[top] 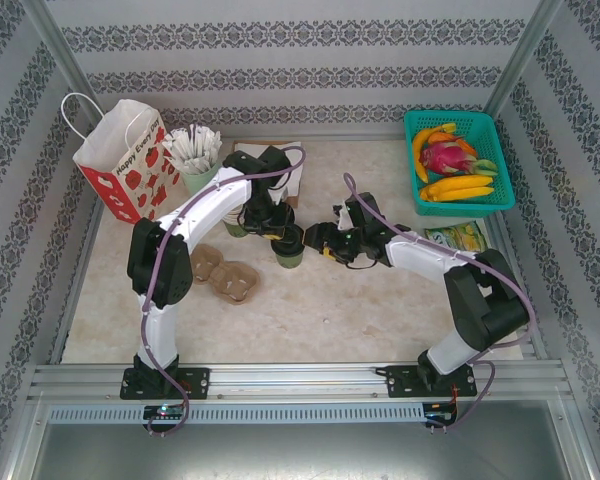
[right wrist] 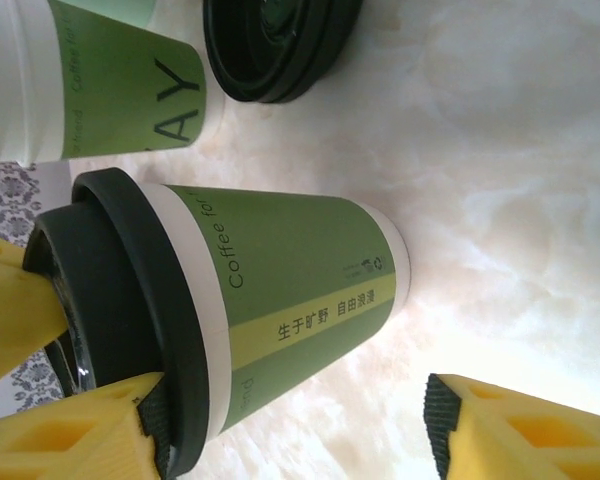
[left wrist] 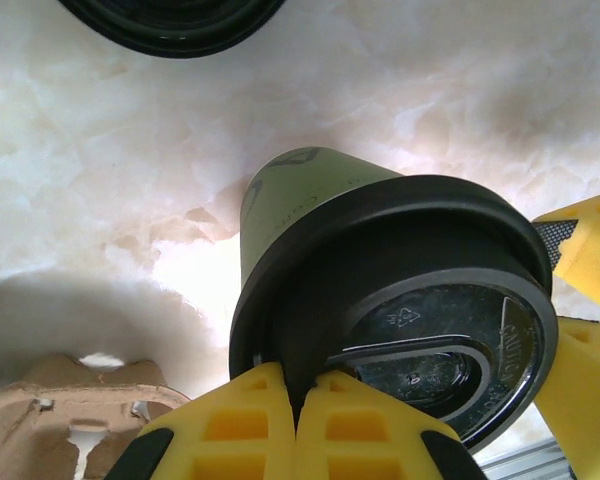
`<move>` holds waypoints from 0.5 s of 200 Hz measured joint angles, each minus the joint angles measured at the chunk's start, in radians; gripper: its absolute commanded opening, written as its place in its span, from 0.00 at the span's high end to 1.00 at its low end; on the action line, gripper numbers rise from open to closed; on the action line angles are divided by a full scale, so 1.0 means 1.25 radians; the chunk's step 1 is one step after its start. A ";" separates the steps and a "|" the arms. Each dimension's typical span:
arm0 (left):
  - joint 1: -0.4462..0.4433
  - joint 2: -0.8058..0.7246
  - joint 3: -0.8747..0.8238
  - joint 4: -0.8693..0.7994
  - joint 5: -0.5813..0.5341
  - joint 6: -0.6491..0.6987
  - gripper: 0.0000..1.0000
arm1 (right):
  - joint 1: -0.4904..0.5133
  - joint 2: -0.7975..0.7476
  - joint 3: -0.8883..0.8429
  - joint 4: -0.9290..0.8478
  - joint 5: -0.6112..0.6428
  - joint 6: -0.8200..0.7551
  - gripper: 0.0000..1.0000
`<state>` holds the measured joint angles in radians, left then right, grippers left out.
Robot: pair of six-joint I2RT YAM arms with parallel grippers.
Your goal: Pack the takeout coffee
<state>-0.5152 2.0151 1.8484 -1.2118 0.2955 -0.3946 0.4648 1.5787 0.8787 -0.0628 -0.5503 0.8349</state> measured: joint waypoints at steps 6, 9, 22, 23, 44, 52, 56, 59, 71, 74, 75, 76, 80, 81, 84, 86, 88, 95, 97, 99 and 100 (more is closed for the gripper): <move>-0.003 0.000 0.003 -0.004 -0.002 0.016 1.00 | -0.004 -0.002 0.005 -0.017 -0.007 -0.002 0.28; -0.005 0.000 0.005 -0.007 -0.003 0.021 1.00 | -0.007 -0.004 0.008 -0.025 -0.011 -0.003 0.28; -0.013 0.004 0.015 -0.026 -0.009 0.050 1.00 | -0.025 -0.005 0.025 -0.047 -0.031 -0.006 0.27; -0.014 0.004 0.017 -0.029 -0.009 0.053 1.00 | -0.026 -0.004 0.026 -0.048 -0.031 -0.006 0.27; -0.027 0.027 0.054 -0.064 -0.014 0.091 1.00 | -0.052 0.009 0.067 -0.067 -0.058 -0.015 0.26; -0.033 0.039 0.075 -0.080 -0.017 0.102 1.00 | -0.059 0.022 0.084 -0.068 -0.068 -0.016 0.26; -0.036 0.046 0.087 -0.088 -0.020 0.107 1.00 | -0.062 0.027 0.091 -0.068 -0.072 -0.018 0.26; -0.038 0.051 0.093 -0.092 -0.022 0.110 1.00 | -0.062 0.033 0.097 -0.068 -0.075 -0.018 0.26; -0.043 0.064 0.114 -0.107 -0.029 0.120 1.00 | -0.065 0.059 0.117 -0.070 -0.089 -0.018 0.26; -0.044 0.066 0.118 -0.110 -0.031 0.122 1.00 | -0.065 0.065 0.121 -0.069 -0.092 -0.018 0.26; -0.044 0.067 0.119 -0.111 -0.031 0.122 1.00 | -0.065 0.067 0.122 -0.070 -0.092 -0.018 0.26; -0.045 0.068 0.121 -0.112 -0.031 0.123 1.00 | -0.065 0.070 0.124 -0.070 -0.094 -0.018 0.26; -0.047 0.070 0.125 -0.115 -0.031 0.125 1.00 | -0.065 0.077 0.127 -0.070 -0.098 -0.019 0.26; -0.047 0.071 0.126 -0.117 -0.032 0.125 1.00 | -0.065 0.079 0.128 -0.070 -0.100 -0.019 0.26; -0.048 0.073 0.129 -0.118 -0.034 0.126 1.00 | -0.065 0.084 0.130 -0.070 -0.102 -0.019 0.26; -0.048 0.074 0.131 -0.120 -0.034 0.127 1.00 | -0.065 0.088 0.131 -0.070 -0.104 -0.019 0.26; -0.049 0.075 0.133 -0.122 -0.034 0.128 1.00 | -0.065 0.091 0.132 -0.070 -0.106 -0.019 0.26; -0.049 0.078 0.138 -0.126 -0.035 0.128 1.00 | -0.064 0.101 0.133 -0.073 -0.110 -0.021 0.25; -0.049 0.079 0.139 -0.127 -0.036 0.128 1.00 | -0.064 0.104 0.133 -0.074 -0.112 -0.022 0.25; -0.049 0.080 0.139 -0.128 -0.036 0.128 1.00 | -0.063 0.106 0.133 -0.074 -0.113 -0.022 0.25; -0.049 0.080 0.140 -0.128 -0.036 0.128 1.00 | -0.062 0.107 0.133 -0.074 -0.113 -0.022 0.25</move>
<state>-0.5770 2.1155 2.0235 -1.3720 0.2504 -0.2340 0.3878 1.7126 1.0454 -0.1558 -0.6918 0.8074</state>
